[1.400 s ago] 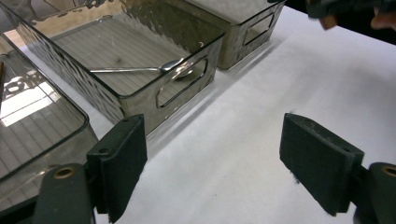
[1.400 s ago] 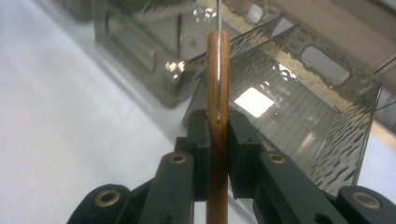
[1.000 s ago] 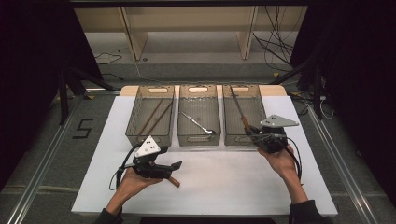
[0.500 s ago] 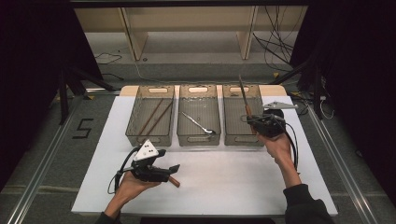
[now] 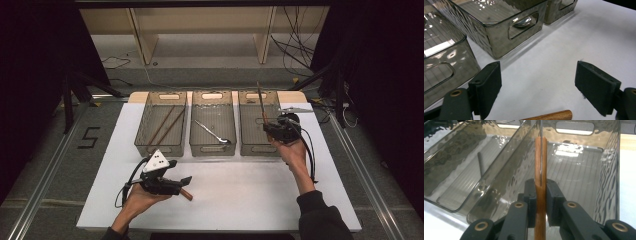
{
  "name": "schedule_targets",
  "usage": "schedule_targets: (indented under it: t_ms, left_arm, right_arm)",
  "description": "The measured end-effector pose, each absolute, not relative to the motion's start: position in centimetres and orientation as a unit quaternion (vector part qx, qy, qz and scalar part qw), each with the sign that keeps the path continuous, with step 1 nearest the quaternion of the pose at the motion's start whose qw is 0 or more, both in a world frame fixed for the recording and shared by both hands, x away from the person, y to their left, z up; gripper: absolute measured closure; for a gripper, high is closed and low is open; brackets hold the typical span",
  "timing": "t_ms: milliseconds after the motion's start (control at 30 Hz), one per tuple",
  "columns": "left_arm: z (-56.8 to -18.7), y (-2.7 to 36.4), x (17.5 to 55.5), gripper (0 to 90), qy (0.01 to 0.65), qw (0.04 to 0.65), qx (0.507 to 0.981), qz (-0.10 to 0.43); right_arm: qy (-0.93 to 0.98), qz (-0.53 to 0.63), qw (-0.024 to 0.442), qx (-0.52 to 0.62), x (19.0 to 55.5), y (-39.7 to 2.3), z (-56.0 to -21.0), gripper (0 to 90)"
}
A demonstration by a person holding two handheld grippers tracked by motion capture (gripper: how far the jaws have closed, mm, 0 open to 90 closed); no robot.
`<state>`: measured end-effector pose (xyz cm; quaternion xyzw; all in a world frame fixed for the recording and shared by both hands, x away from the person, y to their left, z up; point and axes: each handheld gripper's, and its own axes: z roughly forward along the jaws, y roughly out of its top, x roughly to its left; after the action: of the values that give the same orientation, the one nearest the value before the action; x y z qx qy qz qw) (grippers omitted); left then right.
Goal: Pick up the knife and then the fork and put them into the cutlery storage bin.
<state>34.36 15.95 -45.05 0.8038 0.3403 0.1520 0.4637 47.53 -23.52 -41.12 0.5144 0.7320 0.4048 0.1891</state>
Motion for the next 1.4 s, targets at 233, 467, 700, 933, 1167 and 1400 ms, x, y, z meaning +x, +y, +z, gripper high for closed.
schedule_targets:
  t_ms: [233, 467, 700, 933, 1167, 1400]
  left_arm:
    - [-45.1, 15.9, 34.4, 21.2, 0.341, 0.462, 0.804, 0.151]
    - [-45.2, 16.0, 34.5, 21.2, 0.343, 0.461, 0.804, 0.15]
    - [-45.2, 16.0, 34.6, 21.0, 0.344, 0.455, 0.807, 0.151]
    - [-44.9, 16.4, 34.8, 21.0, 0.345, 0.448, 0.81, 0.154]
    - [-44.2, 17.0, 35.0, 21.0, 0.331, 0.414, 0.832, 0.163]
    - [-43.9, 17.6, 35.4, 21.6, 0.319, 0.373, 0.855, 0.165]
  right_arm:
    - [0.729, 0.397, 0.188, 0.525, 48.1, -23.5, -41.6, 81.3]
    - [0.727, 0.39, 0.185, 0.535, 48.4, -23.6, -42.0, 77.1]
    - [0.726, 0.405, 0.179, 0.527, 48.0, -23.7, -41.4, 54.1]
    - [0.74, 0.415, 0.179, 0.497, 46.6, -23.2, -40.6, 45.1]
    - [0.757, 0.435, 0.18, 0.454, 44.3, -22.6, -39.4, 37.7]
    - [0.775, 0.448, 0.179, 0.409, 41.4, -22.1, -39.4, 34.4]
